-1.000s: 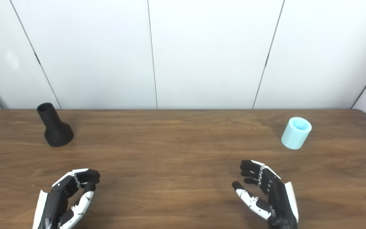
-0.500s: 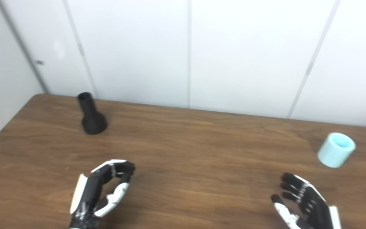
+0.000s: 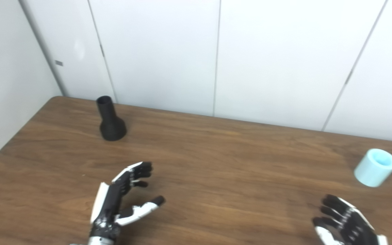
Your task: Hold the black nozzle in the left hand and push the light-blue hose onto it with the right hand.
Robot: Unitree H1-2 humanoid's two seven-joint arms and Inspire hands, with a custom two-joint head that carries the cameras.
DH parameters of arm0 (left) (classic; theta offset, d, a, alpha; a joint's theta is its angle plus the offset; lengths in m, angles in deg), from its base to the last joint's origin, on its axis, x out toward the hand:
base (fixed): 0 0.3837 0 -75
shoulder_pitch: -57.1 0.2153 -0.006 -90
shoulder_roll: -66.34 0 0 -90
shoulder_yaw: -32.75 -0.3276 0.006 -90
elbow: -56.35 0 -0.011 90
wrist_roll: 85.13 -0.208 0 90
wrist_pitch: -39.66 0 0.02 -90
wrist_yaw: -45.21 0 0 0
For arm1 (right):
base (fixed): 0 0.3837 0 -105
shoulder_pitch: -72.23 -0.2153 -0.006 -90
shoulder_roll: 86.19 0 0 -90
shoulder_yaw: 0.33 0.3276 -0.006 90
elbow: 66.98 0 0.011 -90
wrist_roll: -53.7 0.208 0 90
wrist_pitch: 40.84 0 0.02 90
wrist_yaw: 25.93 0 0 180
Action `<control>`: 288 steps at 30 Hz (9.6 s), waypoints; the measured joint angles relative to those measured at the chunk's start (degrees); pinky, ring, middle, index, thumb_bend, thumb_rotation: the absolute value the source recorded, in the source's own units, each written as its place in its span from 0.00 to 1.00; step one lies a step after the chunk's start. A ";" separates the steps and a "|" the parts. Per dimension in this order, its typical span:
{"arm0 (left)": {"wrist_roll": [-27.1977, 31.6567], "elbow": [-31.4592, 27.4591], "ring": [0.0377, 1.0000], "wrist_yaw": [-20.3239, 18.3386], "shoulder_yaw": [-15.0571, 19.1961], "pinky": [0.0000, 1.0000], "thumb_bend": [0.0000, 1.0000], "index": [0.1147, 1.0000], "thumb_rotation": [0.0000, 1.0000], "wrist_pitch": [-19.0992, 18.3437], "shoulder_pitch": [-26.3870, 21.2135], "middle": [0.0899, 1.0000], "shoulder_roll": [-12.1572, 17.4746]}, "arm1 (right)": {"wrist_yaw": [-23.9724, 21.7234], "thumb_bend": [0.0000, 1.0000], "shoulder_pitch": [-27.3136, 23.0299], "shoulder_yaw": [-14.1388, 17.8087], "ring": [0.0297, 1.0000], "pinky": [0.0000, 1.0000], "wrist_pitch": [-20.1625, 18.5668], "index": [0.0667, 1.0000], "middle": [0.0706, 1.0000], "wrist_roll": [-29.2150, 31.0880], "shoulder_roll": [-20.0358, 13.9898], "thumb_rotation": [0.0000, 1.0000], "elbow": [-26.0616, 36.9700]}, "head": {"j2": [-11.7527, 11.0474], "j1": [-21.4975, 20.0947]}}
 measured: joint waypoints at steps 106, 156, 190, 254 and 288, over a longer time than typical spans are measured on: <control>-7.78 35.42 0.86 -8.17 7.86 0.75 1.00 0.93 0.37 -21.26 -34.21 0.91 19.99 | -2.66 0.31 -5.41 1.65 0.61 0.50 3.19 0.59 0.64 4.87 -3.46 0.57 -9.57 | -4.48 5.55; -10.93 48.94 0.71 -9.11 -2.72 0.58 1.00 0.88 0.26 -13.30 -41.53 0.87 23.31 | -2.47 0.27 -1.95 1.78 0.63 0.52 0.88 0.61 0.65 4.66 -3.22 0.51 -5.24 | -3.07 2.29; -13.50 48.63 0.65 -6.30 -4.34 0.51 1.00 0.85 0.10 -11.02 -40.08 0.82 23.30 | -2.29 0.25 -1.89 1.76 0.62 0.52 -1.01 0.61 0.65 4.47 -3.06 0.46 -4.10 | -2.63 1.85; -24.73 43.27 0.09 2.33 -14.13 0.09 0.52 0.42 0.04 0.01 -35.43 0.12 26.43 | -0.61 0.28 -0.11 1.79 0.63 0.53 -4.13 0.62 0.65 -0.16 -2.17 0.25 4.85 | 2.28 -12.44; -35.22 34.80 0.11 1.02 -24.80 0.09 0.52 0.42 0.04 14.69 -33.87 0.22 18.59 | 13.89 0.77 -9.25 7.55 0.71 0.59 2.18 0.70 0.72 -21.95 -2.37 0.34 5.17 | 2.73 -31.45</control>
